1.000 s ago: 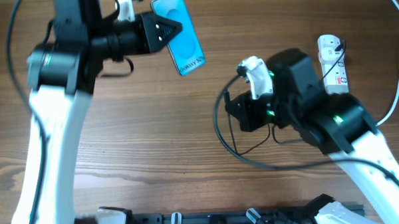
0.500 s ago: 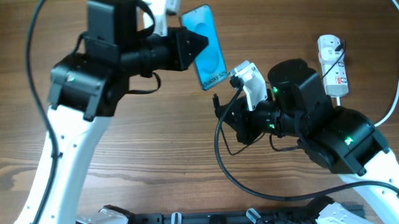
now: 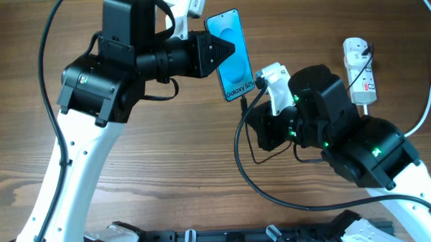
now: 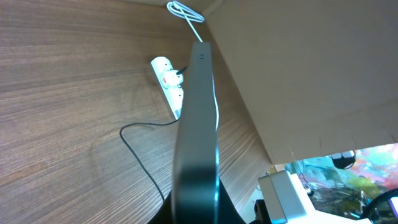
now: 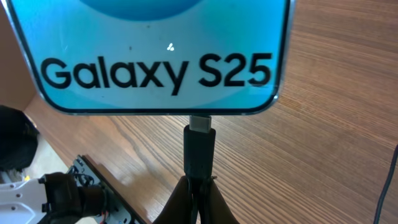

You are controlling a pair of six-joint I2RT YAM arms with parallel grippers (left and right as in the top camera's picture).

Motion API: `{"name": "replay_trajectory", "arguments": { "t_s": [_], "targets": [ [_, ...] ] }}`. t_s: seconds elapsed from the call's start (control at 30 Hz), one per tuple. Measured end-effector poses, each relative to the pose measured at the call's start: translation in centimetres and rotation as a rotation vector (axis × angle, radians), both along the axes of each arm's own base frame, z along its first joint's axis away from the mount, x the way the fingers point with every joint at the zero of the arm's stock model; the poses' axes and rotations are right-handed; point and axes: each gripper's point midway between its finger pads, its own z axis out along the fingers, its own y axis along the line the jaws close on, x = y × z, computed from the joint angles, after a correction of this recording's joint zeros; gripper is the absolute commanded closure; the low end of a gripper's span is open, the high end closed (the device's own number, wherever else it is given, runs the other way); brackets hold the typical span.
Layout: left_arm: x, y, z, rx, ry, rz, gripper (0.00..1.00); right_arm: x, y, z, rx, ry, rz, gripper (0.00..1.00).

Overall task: Plug charger to phone and switch on socket
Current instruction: 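Bring the plug up to the phone's bottom port and insert it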

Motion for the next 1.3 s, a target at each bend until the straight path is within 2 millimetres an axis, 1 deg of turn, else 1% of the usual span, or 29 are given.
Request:
{"name": "replay_trajectory", "arguments": {
  "t_s": [0.13, 0.33, 0.47, 0.63, 0.93, 1.3],
  "targets": [
    [0.0, 0.1, 0.0, 0.006, -0.017, -0.010, 0.96, -0.2, 0.2, 0.0, 0.004, 0.002, 0.015, 0.96],
    [0.2, 0.7, 0.3, -0.018, -0.013, -0.021, 0.96, -0.1, 0.4, 0.4, 0.020, -0.009, 0.022, 0.96],
    [0.0, 0.6, 0.5, -0.027, -0.012, -0.037, 0.96, -0.1, 1.1, 1.0, 0.055, -0.021, 0.047, 0.96],
    [-0.1, 0.6, 0.5, -0.029, -0.011, -0.040, 0.96, -0.2, 1.3, 1.2, 0.069, -0.020, 0.060, 0.96],
    [-0.1, 0.6, 0.3, -0.019, -0.019, -0.047, 0.96, -0.2, 1.4, 1.4, 0.075, -0.025, 0.063, 0.96],
    [0.0, 0.6, 0.3, -0.009, -0.041, -0.054, 0.96, -0.4, 1.3, 1.1, 0.060, -0.022, 0.072, 0.96]
  ]
}}
